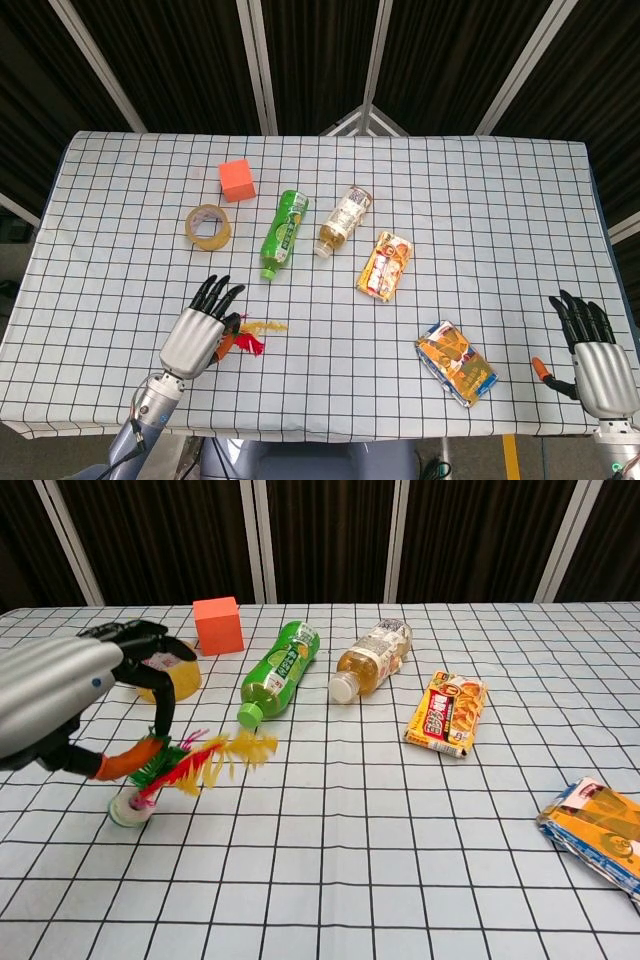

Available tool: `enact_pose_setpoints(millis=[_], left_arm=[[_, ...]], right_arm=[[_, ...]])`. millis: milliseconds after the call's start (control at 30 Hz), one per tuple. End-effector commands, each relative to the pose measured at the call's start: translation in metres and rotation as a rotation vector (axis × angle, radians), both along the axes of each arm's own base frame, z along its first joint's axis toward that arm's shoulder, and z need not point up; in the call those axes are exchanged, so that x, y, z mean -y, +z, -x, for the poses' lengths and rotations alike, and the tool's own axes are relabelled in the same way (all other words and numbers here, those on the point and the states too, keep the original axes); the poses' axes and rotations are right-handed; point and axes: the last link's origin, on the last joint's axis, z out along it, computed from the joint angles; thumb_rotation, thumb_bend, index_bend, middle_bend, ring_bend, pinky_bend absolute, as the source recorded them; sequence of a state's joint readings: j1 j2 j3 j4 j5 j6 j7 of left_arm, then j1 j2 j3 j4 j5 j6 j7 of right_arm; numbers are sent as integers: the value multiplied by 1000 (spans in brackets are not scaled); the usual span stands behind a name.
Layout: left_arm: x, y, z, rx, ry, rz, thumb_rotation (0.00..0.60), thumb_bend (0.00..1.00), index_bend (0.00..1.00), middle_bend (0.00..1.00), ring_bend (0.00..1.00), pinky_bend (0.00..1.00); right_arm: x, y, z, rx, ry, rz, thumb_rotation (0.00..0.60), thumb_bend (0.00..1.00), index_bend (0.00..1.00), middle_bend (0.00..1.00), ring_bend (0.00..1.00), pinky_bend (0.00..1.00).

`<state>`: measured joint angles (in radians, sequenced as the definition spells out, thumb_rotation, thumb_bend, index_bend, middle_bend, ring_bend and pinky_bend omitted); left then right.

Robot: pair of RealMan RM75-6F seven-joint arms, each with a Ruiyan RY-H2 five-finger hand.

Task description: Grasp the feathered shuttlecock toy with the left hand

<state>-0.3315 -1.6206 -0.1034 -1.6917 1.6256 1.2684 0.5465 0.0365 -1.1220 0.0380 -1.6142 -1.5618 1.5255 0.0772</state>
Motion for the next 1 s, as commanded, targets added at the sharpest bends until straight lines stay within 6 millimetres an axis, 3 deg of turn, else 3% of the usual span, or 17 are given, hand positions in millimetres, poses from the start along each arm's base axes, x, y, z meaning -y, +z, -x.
enact_pose_setpoints(millis=[33,333,467,533,633,733,900,1000], left_arm=[[-5,6,-8,34,-5,-15,600,615,583,136,0,0],[-3,1,-5,14,14,15,600,603,583,135,0,0],[-1,-3,1,1,29,25,600,537,549,116,0,0],[0,-3,4,-3,40,30,600,433,467,84,0,0],[2,-2,8,-1,53,40,600,196,210,8,0,0],[6,4,7,31,51,47,600,104,41,0,0,0],[14,27,4,101,25,18,600,98,1,0,0,0],[19,45,13,85,42,-8,600,98,7,0,0,0]], right_arm=[[0,0,0,0,-1,-1,600,339,0,0,0,0],[0,0,0,-4,-1,-1,600,339,0,0,0,0],[0,0,0,-4,-2,-2,600,339,0,0,0,0],[0,0,0,-3,-1,-3,600,339,0,0,0,0],[0,0,0,-4,-1,-3,600,339,0,0,0,0],[0,0,0,-4,-1,-2,600,338,0,0,0,0],[0,0,0,-6,-1,-4,600,339,0,0,0,0],[0,0,0,-7,1,-2,600,339,0,0,0,0]])
